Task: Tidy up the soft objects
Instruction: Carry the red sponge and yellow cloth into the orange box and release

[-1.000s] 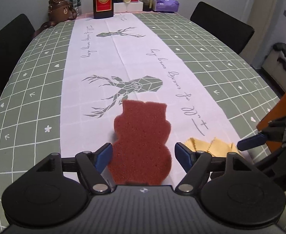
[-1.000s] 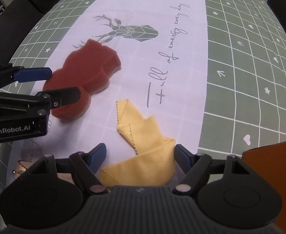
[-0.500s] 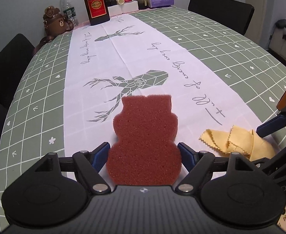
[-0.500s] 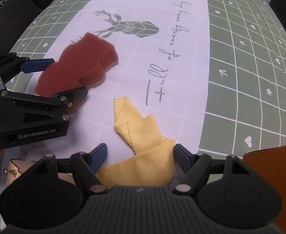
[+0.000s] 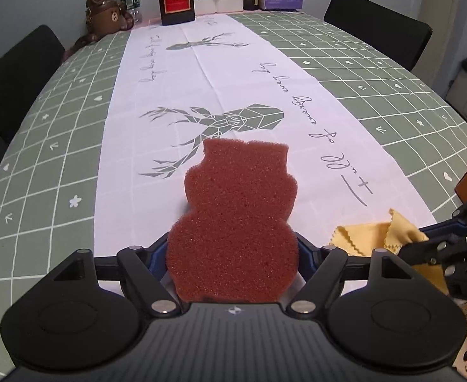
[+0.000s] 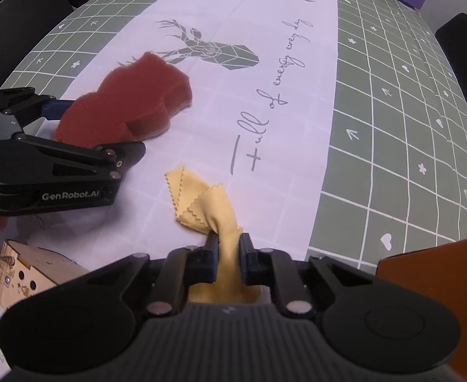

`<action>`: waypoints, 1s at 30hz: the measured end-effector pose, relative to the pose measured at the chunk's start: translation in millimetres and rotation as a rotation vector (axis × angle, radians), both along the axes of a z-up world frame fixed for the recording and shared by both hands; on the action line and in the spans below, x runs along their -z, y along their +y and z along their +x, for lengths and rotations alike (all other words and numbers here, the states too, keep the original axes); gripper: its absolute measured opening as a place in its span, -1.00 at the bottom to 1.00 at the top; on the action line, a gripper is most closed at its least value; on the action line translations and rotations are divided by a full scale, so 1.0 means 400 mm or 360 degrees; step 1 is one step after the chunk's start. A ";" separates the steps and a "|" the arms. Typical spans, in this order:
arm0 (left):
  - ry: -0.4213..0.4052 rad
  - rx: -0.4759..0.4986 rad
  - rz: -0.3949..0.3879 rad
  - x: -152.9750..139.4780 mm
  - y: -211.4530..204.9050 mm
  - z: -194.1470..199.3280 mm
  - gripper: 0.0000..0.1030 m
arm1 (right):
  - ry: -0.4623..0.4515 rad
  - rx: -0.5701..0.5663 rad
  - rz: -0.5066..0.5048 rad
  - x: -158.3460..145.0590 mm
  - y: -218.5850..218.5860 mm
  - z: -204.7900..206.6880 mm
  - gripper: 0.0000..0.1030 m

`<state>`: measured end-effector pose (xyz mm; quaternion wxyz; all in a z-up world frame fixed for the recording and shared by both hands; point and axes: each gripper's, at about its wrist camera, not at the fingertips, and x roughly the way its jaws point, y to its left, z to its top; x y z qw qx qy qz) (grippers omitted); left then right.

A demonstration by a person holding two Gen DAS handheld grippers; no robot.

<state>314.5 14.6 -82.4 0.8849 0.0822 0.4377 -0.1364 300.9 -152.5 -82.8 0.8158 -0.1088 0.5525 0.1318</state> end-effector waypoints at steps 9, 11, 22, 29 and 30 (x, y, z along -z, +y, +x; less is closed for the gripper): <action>-0.0145 -0.0018 0.0061 -0.123 -0.019 -0.056 0.65 | -0.0075 -0.0016 0.0034 -0.044 -0.005 -0.019 -0.89; -0.0166 -0.0036 0.0069 -0.154 -0.022 -0.074 0.66 | -0.0127 -0.0026 0.0031 -0.072 -0.004 -0.034 -0.89; -0.0297 -0.0070 0.0081 -0.308 -0.041 -0.244 0.66 | -0.0458 -0.0078 0.0100 -0.255 -0.034 -0.190 -0.89; -0.0290 -0.0097 -0.0004 -0.378 -0.045 -0.385 0.66 | -0.0558 -0.0080 0.0244 -0.336 -0.091 -0.337 -0.89; -0.0289 -0.0090 -0.0020 -0.383 -0.047 -0.409 0.66 | -0.0562 -0.0083 0.0262 -0.340 -0.099 -0.359 -0.89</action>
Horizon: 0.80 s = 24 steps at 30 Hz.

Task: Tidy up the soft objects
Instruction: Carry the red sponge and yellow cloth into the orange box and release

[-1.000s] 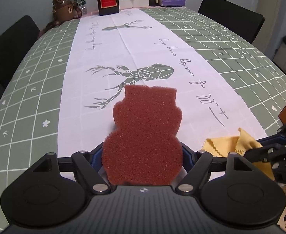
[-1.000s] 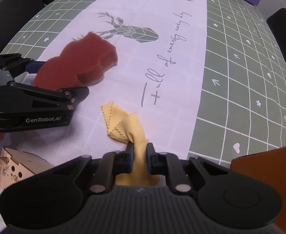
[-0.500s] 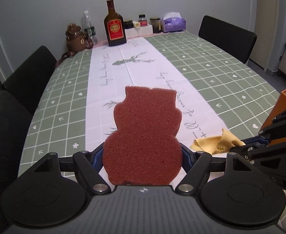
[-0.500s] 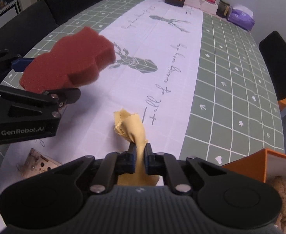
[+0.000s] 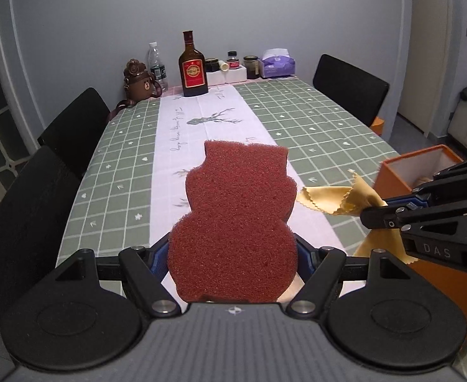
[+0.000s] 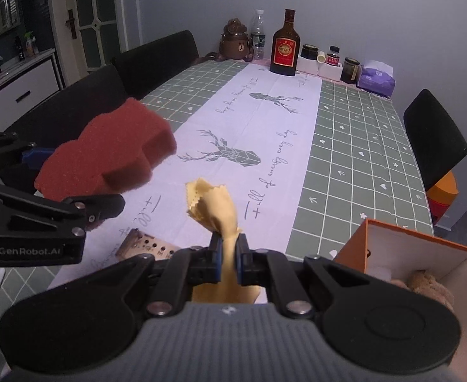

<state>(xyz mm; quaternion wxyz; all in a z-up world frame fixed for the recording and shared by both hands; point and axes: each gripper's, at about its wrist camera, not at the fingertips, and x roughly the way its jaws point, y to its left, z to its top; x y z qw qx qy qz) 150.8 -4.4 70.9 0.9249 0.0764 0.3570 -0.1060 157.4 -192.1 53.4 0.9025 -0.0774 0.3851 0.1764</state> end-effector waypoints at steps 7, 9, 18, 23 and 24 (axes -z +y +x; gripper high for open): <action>0.0065 0.0016 -0.0097 0.020 -0.021 -0.134 0.66 | 0.0008 -0.0019 0.0137 0.018 -0.067 -0.185 -0.89; 0.0093 0.0020 -0.0130 0.042 -0.032 -0.170 0.66 | 0.0010 -0.0020 0.0150 0.034 -0.085 -0.231 -0.89; 0.0207 0.0050 -0.0202 0.145 -0.093 -0.295 0.66 | 0.0019 0.0026 0.0170 0.106 -0.173 -0.393 -0.89; 0.0176 0.0065 -0.0211 0.148 -0.141 -0.331 0.66 | -0.0030 0.0092 0.0225 0.099 -0.247 -0.438 -0.88; 0.0166 0.0075 -0.0211 0.144 -0.153 -0.334 0.66 | -0.0041 0.0104 0.0235 0.094 -0.261 -0.444 -0.89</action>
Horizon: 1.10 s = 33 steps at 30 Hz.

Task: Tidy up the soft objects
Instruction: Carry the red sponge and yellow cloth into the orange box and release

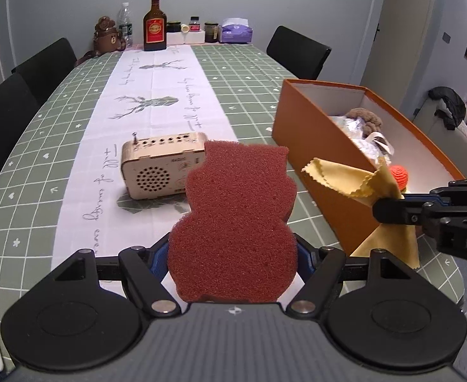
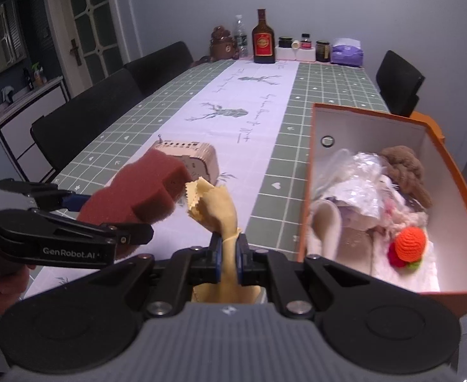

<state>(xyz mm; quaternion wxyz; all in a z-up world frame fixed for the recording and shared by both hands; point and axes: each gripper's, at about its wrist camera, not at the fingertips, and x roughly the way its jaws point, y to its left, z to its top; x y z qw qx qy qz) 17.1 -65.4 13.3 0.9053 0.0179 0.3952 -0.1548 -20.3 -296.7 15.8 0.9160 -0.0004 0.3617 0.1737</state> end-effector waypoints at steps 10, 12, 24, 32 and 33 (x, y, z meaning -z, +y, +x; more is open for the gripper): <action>-0.0054 0.0176 -0.0165 -0.059 -0.141 0.018 0.66 | -0.0142 0.0190 0.0010 -0.081 -0.164 -0.018 -0.88; -0.0068 0.0220 -0.0189 -0.076 -0.175 0.030 0.66 | -0.0158 0.0246 0.0010 -0.093 -0.201 -0.010 -0.88; 0.0222 0.0524 -0.0346 -0.081 -0.372 0.173 0.66 | -0.0028 0.0479 -0.0006 -0.073 -0.374 0.088 -0.87; 0.0385 0.0619 -0.0100 0.009 -0.487 0.237 0.66 | 0.0238 0.0492 -0.0074 0.013 -0.428 0.163 -0.86; 0.0397 0.0628 -0.0083 0.018 -0.491 0.235 0.66 | 0.0257 0.0489 -0.0088 0.020 -0.429 0.170 -0.85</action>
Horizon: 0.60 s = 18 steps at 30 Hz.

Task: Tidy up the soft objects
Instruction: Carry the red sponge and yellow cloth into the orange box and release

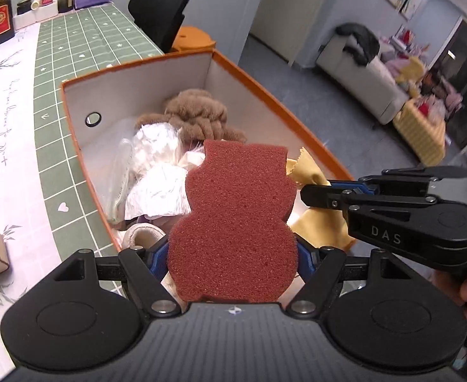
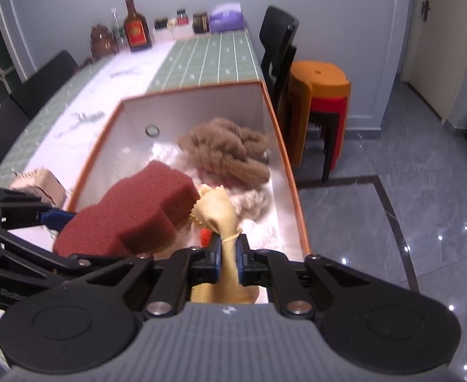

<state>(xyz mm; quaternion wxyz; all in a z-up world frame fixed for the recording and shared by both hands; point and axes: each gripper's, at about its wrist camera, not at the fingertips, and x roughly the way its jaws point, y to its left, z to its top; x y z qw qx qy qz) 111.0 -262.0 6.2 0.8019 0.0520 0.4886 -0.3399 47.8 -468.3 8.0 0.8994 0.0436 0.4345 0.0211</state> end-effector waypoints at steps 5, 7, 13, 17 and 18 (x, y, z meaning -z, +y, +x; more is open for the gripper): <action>-0.0015 0.0037 0.0067 0.019 -0.015 -0.007 0.68 | 0.0075 -0.0011 -0.0029 0.036 0.001 0.024 -0.77; -0.0014 0.0050 0.0066 0.019 -0.014 -0.010 0.68 | 0.0092 -0.0015 -0.0033 0.045 0.002 0.034 -0.77; -0.0056 0.0089 0.0055 0.018 -0.013 -0.011 0.74 | 0.0096 -0.0012 -0.0052 0.051 0.000 0.036 -0.47; -0.0054 0.0124 -0.0004 0.015 -0.010 -0.010 0.77 | 0.0079 -0.0013 -0.0065 0.046 0.000 0.026 -0.19; -0.0060 0.0130 -0.0015 0.015 -0.011 -0.012 0.79 | 0.0080 -0.0014 -0.0066 0.044 -0.001 0.024 -0.18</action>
